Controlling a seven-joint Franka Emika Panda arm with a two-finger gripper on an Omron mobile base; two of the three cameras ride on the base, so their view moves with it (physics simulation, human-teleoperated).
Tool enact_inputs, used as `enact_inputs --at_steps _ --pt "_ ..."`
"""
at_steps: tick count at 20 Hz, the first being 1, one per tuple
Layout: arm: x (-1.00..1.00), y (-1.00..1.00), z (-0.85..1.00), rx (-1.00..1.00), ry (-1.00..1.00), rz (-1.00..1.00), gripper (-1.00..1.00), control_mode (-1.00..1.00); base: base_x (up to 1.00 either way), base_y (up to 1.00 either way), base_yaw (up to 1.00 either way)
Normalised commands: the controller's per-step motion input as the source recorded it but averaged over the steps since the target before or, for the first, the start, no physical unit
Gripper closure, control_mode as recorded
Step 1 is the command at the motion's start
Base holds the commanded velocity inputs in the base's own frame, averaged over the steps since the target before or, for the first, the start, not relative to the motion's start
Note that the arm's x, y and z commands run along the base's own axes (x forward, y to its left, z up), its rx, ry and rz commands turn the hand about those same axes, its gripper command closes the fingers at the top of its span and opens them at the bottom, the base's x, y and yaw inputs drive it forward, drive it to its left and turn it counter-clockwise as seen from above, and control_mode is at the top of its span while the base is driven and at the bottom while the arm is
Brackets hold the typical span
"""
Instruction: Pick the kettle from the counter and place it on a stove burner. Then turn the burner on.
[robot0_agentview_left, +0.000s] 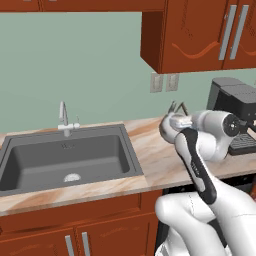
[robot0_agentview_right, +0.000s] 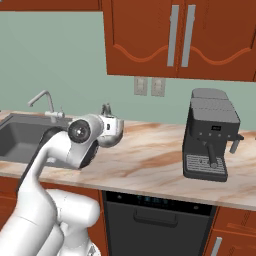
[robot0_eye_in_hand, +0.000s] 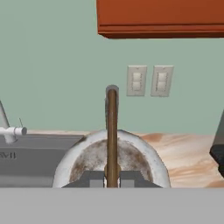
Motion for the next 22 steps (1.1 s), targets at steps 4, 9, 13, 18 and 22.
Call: enact_inputs --at_steps 4,9,13,18,22 --pt "-0.92 0.00 0.78 0.00 0.00 0.00 1.00 -1.00 0.00 0.00 0.00" --pt "-1.00 0.00 0.51 0.00 0.00 0.01 1.00 -1.00 0.00 0.00 0.00" --pt "-0.95 0.00 0.19 0.00 0.00 0.04 1.00 -1.00 0.00 0.00 0.00" --pt "-0.36 0.00 0.00 0.00 0.00 0.03 1.00 -1.00 0.00 0.00 0.00" --pt "0.00 0.00 0.00 0.00 0.00 0.00 1.00 -1.00 0.00 0.00 0.00"
